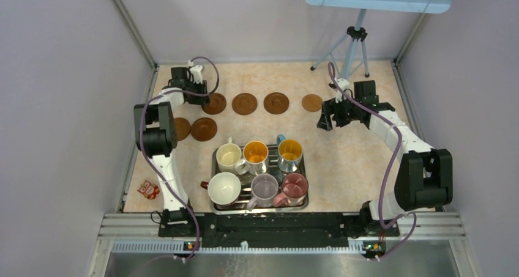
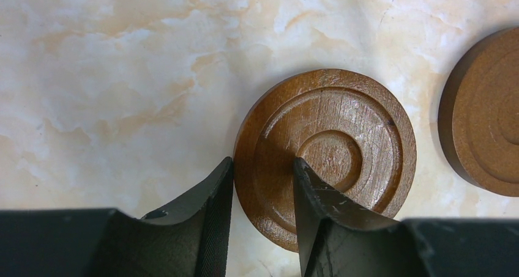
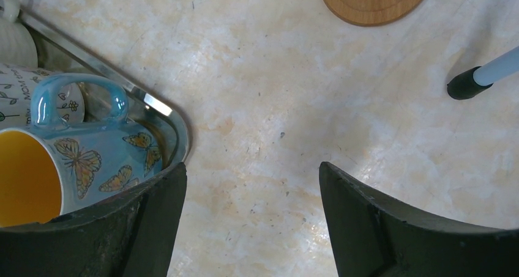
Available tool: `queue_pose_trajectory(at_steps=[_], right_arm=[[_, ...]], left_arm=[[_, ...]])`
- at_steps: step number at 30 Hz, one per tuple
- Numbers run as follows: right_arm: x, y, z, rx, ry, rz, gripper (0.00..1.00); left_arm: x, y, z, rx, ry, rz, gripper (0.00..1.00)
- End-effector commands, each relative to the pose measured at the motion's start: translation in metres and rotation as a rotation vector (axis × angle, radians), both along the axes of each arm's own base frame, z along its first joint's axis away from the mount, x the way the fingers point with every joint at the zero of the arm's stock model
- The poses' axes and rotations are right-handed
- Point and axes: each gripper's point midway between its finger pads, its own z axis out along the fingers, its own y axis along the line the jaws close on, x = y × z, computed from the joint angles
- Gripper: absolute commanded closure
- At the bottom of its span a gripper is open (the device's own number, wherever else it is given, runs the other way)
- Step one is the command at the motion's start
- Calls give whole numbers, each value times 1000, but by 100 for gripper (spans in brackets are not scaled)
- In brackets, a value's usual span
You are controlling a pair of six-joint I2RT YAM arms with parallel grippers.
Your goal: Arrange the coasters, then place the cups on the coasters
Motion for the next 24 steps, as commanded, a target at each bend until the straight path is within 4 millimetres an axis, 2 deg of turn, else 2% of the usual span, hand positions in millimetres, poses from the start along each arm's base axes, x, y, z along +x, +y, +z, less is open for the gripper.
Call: queue_pose_trajectory(at_steps=[1, 5, 8, 13, 16, 18, 20, 22, 24], right_arm=[[6, -2, 13, 10, -61, 5, 22], [7, -1, 14, 11, -62, 5, 22], [7, -1, 14, 11, -61, 5, 22], [5, 0, 14, 17, -57, 10, 22], [4, 0, 15, 22, -59, 10, 22], [4, 0, 16, 25, -61, 13, 22], [4, 1, 17, 28, -62, 15, 22], [2, 2, 17, 31, -62, 19, 22], [2, 2, 18, 34, -64, 21, 22]], left_arm=[[-33, -7, -19, -15, 117, -5, 57], [-35, -6, -17, -10, 118, -2, 54], [-35, -6, -10, -10, 113, 2, 41], [-30, 4, 27, -14, 53, 30, 27], [-30, 17, 58, -18, 9, 52, 24], [-37, 31, 75, -15, -12, 70, 23], [-47, 44, 83, -5, -14, 82, 23], [-62, 58, 84, 12, -5, 86, 23], [-81, 72, 75, 27, 26, 96, 23]])
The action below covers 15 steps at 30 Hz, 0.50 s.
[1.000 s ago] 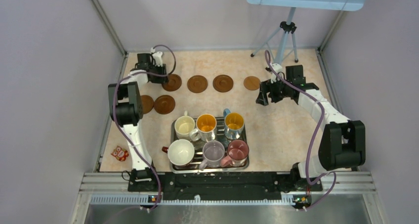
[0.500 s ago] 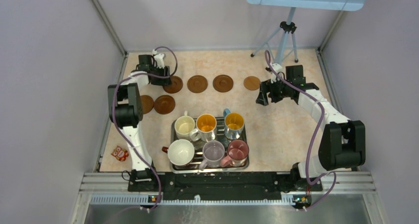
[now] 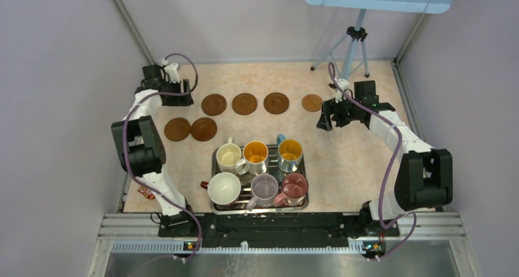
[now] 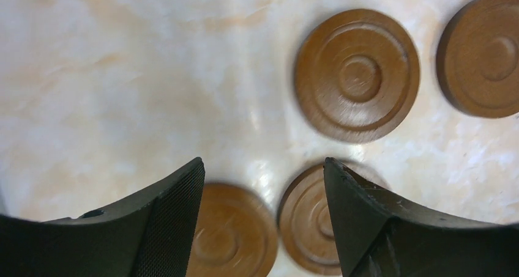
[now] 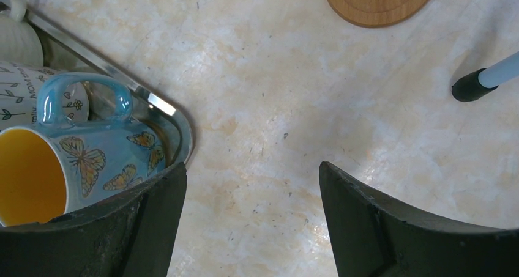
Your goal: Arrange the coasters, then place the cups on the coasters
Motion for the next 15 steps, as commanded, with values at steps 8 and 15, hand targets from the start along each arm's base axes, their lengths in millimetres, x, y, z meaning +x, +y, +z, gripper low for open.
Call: queue_pose_trajectory(at_steps=[8, 15], right_arm=[[-1, 2, 20, 37, -73, 21, 22], [-2, 3, 20, 43, -72, 24, 22]], left_arm=[[-88, 73, -17, 76, 77, 42, 26], [-105, 85, -42, 154, 95, 46, 27]])
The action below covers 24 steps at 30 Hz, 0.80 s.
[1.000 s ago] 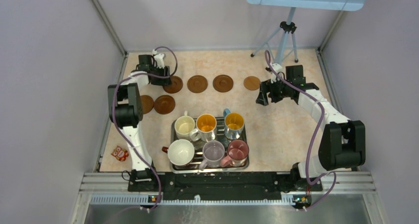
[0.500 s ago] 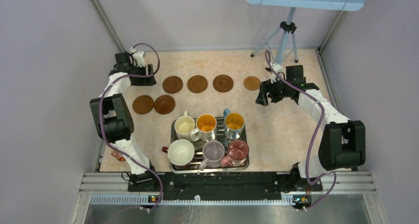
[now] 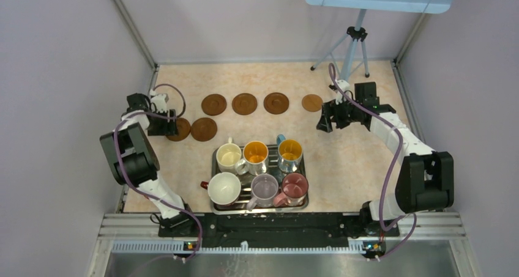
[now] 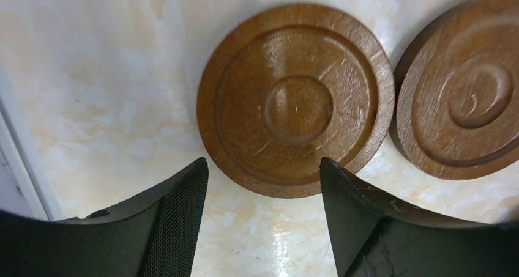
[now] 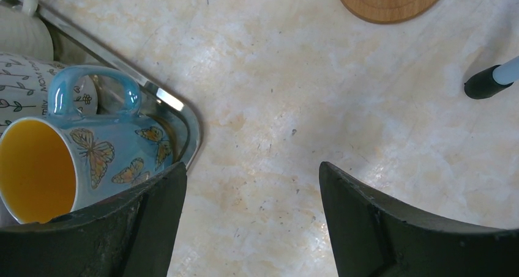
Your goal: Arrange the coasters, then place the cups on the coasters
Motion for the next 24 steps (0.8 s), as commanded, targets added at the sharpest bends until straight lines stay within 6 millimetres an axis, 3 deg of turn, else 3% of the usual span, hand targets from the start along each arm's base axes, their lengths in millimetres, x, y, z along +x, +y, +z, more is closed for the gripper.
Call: queue_pose_trajectory(at_steps=[1, 6, 13, 24], right_arm=[[4, 0, 18, 26, -71, 10, 22], [4, 1, 16, 26, -68, 10, 22], [4, -1, 15, 17, -69, 6, 22], [6, -4, 9, 10, -55, -1, 22]], left_arm=[[3, 8, 8, 88, -66, -43, 28], [9, 9, -4, 78, -63, -29, 34], [34, 13, -9, 27, -74, 11, 48], [72, 24, -27, -24, -62, 81, 48]])
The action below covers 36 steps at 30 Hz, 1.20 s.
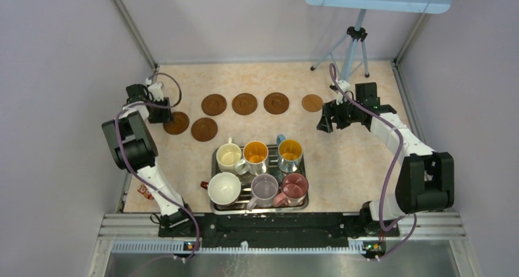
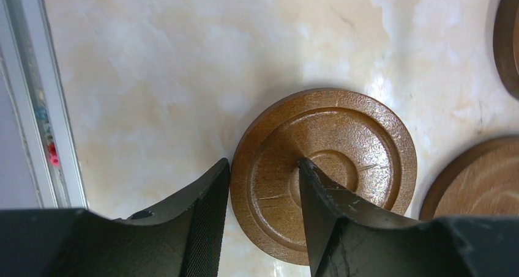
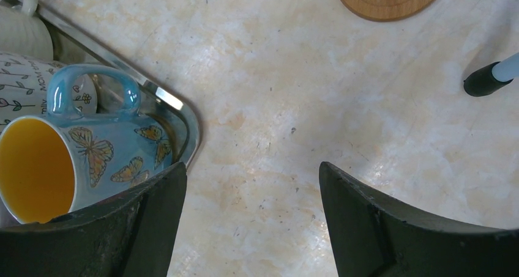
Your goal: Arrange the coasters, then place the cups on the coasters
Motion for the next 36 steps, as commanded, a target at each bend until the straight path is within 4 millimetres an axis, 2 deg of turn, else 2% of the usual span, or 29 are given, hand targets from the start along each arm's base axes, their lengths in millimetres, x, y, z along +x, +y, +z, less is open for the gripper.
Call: queue_pose_trajectory(at_steps=[1, 4, 9, 14, 31, 36], right_arm=[[7, -3, 9, 6, -57, -1, 22], [7, -3, 7, 4, -51, -2, 22], [8, -4, 4, -3, -46, -3, 22], [8, -5, 2, -8, -45, -4, 22], [7, -4, 1, -2, -36, 0, 22], [7, -5, 2, -3, -36, -1, 22]], left_arm=[[15, 4, -14, -29, 14, 50, 48], [30, 2, -13, -42, -2, 50, 49], [55, -19, -11, -67, -22, 12, 50], [67, -33, -16, -73, -16, 5, 50], [86, -25, -13, -70, -37, 41, 49], [83, -29, 7, -82, -48, 24, 38]])
